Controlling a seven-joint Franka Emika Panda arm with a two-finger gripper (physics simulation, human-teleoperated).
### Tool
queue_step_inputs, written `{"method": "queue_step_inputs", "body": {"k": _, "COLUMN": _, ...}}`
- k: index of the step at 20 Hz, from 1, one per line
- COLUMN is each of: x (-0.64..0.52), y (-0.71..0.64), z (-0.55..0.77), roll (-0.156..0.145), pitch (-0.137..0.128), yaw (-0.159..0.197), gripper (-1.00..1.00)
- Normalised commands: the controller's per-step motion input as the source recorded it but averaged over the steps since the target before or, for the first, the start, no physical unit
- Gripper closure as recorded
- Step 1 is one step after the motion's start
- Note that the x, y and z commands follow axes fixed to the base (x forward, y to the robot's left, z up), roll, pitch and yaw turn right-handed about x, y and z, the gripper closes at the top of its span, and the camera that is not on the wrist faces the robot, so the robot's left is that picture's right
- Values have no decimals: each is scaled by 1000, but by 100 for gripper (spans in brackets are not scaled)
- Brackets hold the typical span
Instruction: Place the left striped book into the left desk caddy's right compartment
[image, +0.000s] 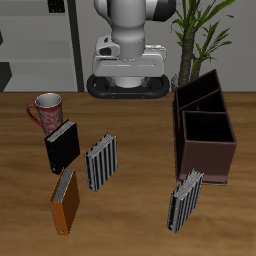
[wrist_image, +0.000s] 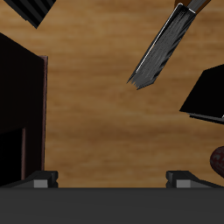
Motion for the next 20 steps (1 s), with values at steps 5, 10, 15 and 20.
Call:
{"method": "queue_step_inputs", "body": {"k": 5, "x": 247, "y": 42, "z": 21, "roll": -39, "pitch": -4, "yaw": -58, "gripper": -100}}
{"method": "queue_step_inputs", "body": {"k": 10, "x": 443, "y": 307, "z": 80, "roll": 9, "pitch": 3, "yaw": -13, "gripper": -100}}
{"method": "queue_step_inputs", "body": {"k": 15, "x": 402, "y": 455, "z": 124, "roll": 35, "pitch": -7, "yaw": -3, "gripper": -100}}
{"method": "queue_step_inputs", "body": {"k": 20, "x": 292, "y": 369, "z": 119, "roll": 29, "pitch": -18, "yaw": 7, "gripper": -100}}
